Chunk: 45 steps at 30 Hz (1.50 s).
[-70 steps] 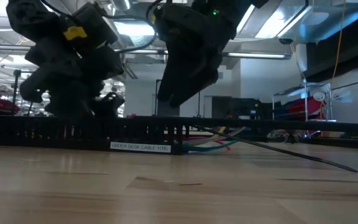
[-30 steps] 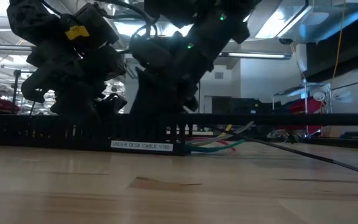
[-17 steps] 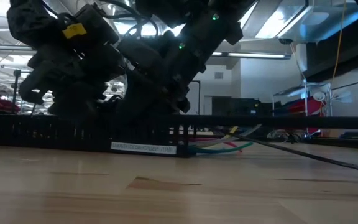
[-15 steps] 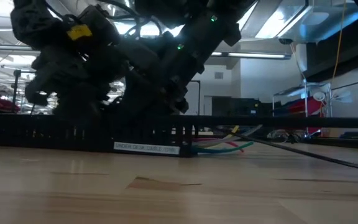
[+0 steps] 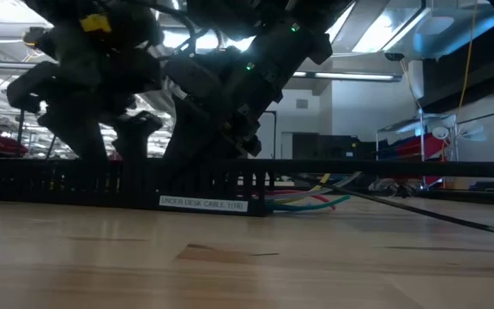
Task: Ziptie cables
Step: Close the black cable duct with the cable duct cover
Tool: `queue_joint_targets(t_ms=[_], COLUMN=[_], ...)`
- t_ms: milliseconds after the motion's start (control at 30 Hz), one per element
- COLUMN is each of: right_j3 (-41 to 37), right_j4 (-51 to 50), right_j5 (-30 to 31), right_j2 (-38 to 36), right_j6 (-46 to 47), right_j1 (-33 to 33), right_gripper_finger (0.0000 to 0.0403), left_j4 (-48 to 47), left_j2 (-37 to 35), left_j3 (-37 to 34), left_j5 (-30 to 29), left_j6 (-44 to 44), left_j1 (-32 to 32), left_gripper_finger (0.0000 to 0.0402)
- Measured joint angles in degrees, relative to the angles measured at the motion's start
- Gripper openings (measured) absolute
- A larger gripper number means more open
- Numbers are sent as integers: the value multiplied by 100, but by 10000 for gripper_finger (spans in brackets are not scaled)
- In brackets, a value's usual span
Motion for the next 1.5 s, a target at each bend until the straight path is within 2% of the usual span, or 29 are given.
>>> queue_joint_targets(t_ms=[133, 233, 400, 600, 733, 967, 1233, 1367, 1500], right_j3=[-5, -9, -24, -59, -64, -68, -20, -13, -9], right_j4=[-31, -62, -30, 337, 439, 1120, 1328, 1140, 971], right_j5=[-3, -3, -3, -39, 63, 175, 101, 115, 90], right_j2=[-4, -7, -7, 9, 13, 111, 258, 250, 258], right_j6=[2, 4, 22, -9, -61, -187, -115, -85, -94], right_j1=[0, 2, 2, 2, 11, -35, -35, -31, -31], right_gripper_finger=[236, 236, 237, 237, 237, 237, 237, 237, 237], left_j4=[22, 433, 1588, 1961, 2129, 2966, 3178, 3135, 2428], left_j2=[-88, -79, -68, -53, 11, 480, 573, 617, 557], left_j3=[-371, -749, -1228, -1325, -1337, -1303, -1076, -979, -694], left_j5=[-164, -177, 6, 109, 157, 202, 273, 275, 265], left_j6=[2, -100, -468, -618, -625, -856, -839, -771, -579], left_j1=[26, 33, 35, 33, 22, -60, -65, -66, -59], left_gripper_finger=[300, 296, 254, 213, 217, 220, 226, 252, 282])
